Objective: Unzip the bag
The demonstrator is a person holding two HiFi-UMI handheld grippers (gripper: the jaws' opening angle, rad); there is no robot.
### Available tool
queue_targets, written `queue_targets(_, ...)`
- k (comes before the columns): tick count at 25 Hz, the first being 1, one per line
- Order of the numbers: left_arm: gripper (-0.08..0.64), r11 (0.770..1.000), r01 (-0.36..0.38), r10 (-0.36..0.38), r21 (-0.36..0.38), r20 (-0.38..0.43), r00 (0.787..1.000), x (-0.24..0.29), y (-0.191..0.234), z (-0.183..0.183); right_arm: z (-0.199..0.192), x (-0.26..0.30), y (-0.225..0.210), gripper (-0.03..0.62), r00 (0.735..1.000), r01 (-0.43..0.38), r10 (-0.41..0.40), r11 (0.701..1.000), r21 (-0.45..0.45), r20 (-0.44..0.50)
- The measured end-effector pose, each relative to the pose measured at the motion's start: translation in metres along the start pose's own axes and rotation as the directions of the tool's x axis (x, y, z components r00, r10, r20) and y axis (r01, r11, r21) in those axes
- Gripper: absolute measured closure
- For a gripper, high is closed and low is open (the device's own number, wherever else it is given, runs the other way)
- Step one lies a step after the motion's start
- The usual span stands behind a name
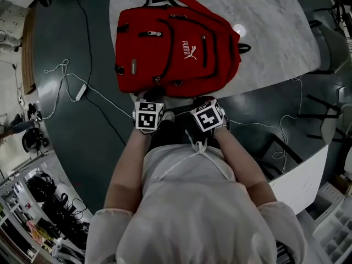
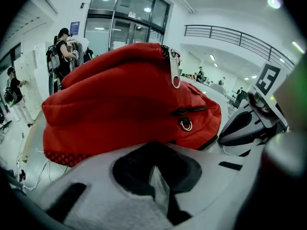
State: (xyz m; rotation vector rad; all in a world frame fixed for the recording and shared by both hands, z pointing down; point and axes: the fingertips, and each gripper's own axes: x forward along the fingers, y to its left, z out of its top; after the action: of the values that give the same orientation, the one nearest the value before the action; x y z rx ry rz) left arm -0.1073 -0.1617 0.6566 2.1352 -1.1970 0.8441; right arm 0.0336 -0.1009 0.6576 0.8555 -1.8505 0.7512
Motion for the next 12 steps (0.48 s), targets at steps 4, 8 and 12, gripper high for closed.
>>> queue_targets(4,0.535,0.999,-0.053,0.053,0.0,-0.003,0.999,0.0,0.003,-0.002,-0.009,-0.005,-0.017,0.564,1.0,0.003,-0.003,1.0,0.007,-0.007)
queue_targets(8,0.535,0.997,-0.078,0.078,-0.023,-0.009,0.997,0.002,0.001,-0.002,-0.019,-0.012,-0.037,0.564,1.0,0.016,-0.016,1.0,-0.003,-0.021)
queue_targets(12,0.535,0.993,-0.096,0.095,-0.064,-0.017,0.995,0.004,0.005,-0.004,-0.024,-0.017,-0.059,0.563,0.999,0.039,-0.039,0.999,-0.019,-0.031)
